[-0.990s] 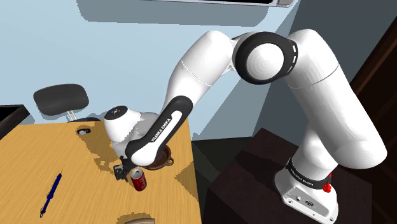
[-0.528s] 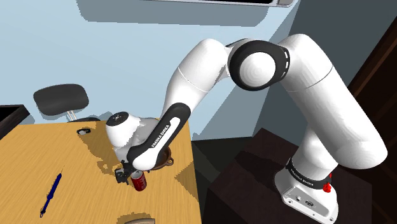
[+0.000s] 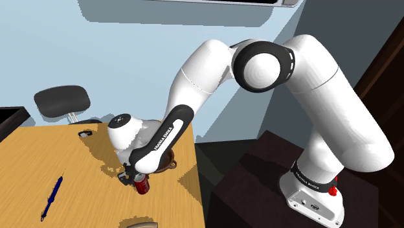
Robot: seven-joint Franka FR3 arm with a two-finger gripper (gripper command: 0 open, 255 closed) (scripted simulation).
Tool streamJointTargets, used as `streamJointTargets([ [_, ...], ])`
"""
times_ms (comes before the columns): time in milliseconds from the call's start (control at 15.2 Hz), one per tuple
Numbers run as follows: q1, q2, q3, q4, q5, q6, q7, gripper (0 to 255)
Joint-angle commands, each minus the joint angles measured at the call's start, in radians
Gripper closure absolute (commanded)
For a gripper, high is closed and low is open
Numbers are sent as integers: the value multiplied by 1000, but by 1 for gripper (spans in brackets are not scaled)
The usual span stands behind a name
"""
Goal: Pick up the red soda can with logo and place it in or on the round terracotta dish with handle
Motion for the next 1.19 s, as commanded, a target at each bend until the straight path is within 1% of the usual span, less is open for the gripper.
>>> streamJointTargets([
  [0, 0, 1, 0, 0, 0, 0, 0, 255],
  [330, 0, 1, 0, -1, 0, 1, 0, 255],
  [1122, -25, -130, 33, -46, 30, -86, -18, 255],
])
